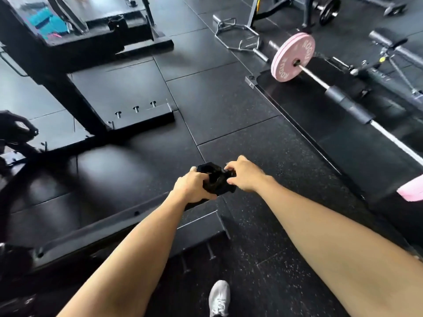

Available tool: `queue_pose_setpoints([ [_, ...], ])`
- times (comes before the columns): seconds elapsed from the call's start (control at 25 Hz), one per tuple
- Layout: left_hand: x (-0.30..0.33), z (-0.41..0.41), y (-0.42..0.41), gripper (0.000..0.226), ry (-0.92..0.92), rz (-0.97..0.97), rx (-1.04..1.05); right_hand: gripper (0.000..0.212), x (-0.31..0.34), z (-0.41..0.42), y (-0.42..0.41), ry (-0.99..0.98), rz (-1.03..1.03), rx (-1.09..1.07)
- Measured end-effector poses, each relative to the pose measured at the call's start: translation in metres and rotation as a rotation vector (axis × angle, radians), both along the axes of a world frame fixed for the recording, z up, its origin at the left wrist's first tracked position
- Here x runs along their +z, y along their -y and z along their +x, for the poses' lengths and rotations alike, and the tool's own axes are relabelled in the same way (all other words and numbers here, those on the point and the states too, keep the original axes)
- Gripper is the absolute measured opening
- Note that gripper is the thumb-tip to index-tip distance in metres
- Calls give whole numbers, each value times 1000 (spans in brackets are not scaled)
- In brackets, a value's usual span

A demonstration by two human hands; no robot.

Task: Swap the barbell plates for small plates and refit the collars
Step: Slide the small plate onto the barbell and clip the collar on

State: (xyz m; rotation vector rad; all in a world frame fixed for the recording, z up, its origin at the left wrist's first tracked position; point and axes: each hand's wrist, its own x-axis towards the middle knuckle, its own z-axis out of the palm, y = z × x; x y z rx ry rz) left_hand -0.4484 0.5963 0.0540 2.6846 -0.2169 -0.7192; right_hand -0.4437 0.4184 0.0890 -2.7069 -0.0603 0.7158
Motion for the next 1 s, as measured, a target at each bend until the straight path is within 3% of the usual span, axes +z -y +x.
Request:
queue_pose_setpoints([
  [0.16, 6, 1, -1, 35, -6, -104, -5, 31, 6, 3, 4, 30, -37, 41],
  [0.24, 18, -5, -2, 37, 38, -152, 3, 27, 16, -3, 6, 41, -11, 44],
  [0.4, 50, -29, 1, 36, 101, -319, 59, 27, 51, -27, 17, 66, 109, -38],
  [0.48, 70, -45, 1, 23, 50, -473, 114, 27, 69, -41, 22, 76, 210, -96],
  [0.56, 101, -83, 2, 36, 1, -631, 147, 29, 93, -76, 28, 96, 333, -136],
  [0.64, 135, -124, 6, 32, 13, -752, 195, 33, 121, -116, 32, 109, 470, -162],
  [0.72, 171, -170, 8, 31, 48, -825, 271, 36, 151, -162, 34, 92, 627, -210],
  [0.84, 214, -229, 4, 58, 61, -942, 335, 39, 197, -221, 32, 106, 785, -236],
  [1.0, 280, -310, -4, 65, 171, -1046, 444, 36, 266, -299, 9, 109, 949, -180],
])
